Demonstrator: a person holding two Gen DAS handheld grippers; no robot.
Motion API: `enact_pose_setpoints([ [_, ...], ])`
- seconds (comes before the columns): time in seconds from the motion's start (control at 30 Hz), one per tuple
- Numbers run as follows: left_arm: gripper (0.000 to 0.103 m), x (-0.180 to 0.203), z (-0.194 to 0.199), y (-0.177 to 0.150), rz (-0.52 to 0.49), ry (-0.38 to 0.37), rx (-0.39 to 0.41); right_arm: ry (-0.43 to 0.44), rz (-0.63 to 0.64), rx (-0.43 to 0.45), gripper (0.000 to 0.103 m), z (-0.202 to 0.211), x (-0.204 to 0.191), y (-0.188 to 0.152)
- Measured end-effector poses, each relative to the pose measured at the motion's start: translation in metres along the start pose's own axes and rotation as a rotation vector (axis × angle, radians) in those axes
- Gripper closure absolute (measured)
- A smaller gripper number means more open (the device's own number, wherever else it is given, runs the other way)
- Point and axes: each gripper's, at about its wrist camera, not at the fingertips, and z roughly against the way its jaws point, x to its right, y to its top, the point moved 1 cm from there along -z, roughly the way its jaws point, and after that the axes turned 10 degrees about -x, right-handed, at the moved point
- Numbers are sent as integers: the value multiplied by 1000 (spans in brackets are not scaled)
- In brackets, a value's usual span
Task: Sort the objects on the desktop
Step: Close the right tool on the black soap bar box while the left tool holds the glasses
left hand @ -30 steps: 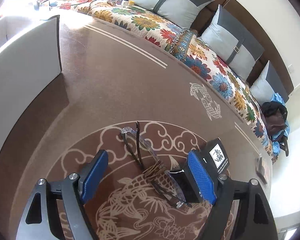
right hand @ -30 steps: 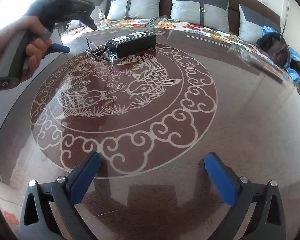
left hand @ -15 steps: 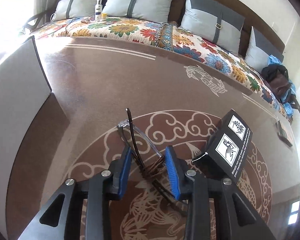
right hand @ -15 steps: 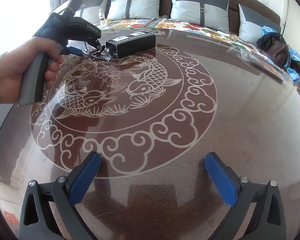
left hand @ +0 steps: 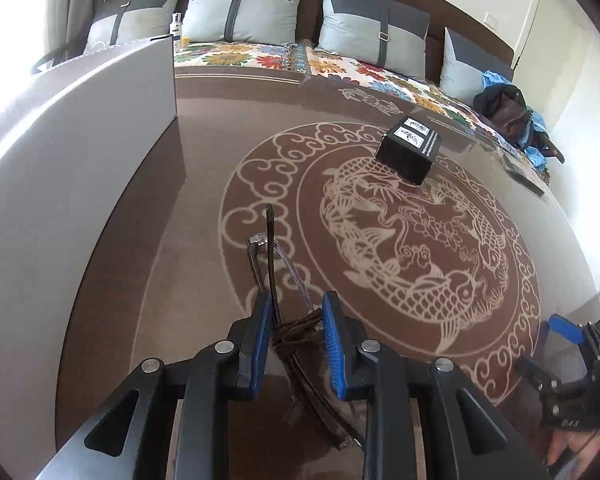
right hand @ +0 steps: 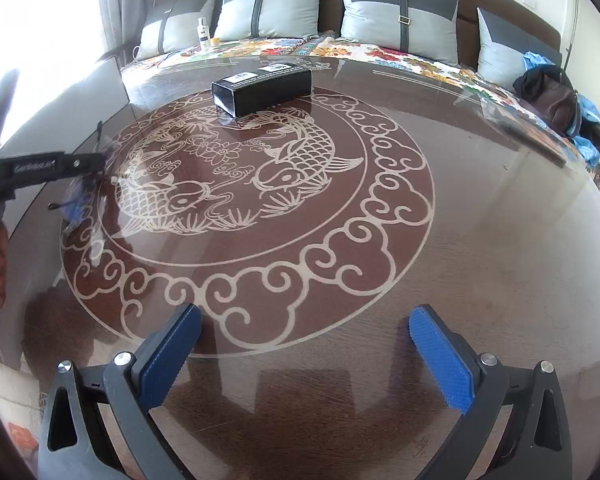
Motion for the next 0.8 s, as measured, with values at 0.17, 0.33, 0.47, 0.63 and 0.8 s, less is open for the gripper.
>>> enact_pose_setpoints([
  [0.17, 77, -11, 15, -34, 17, -26, -4, 28, -13, -46, 0, -7, 0, 19],
  [0.33, 77, -16, 20, -48, 33, -48, -3, 202, -196, -90, 0, -23, 3, 121],
  [0.47, 77, -24, 26, -62, 52, -74, -10, 253, -299, -127, 0, -53, -12, 206],
  [0.63, 78, -29, 34, -78, 49, -89, -10, 176, -354, -264, 1, -101, -31, 251],
  [0.8, 78, -32, 40, -90, 40, -106, -2, 123, -267, -230, 38, -94, -38, 244],
])
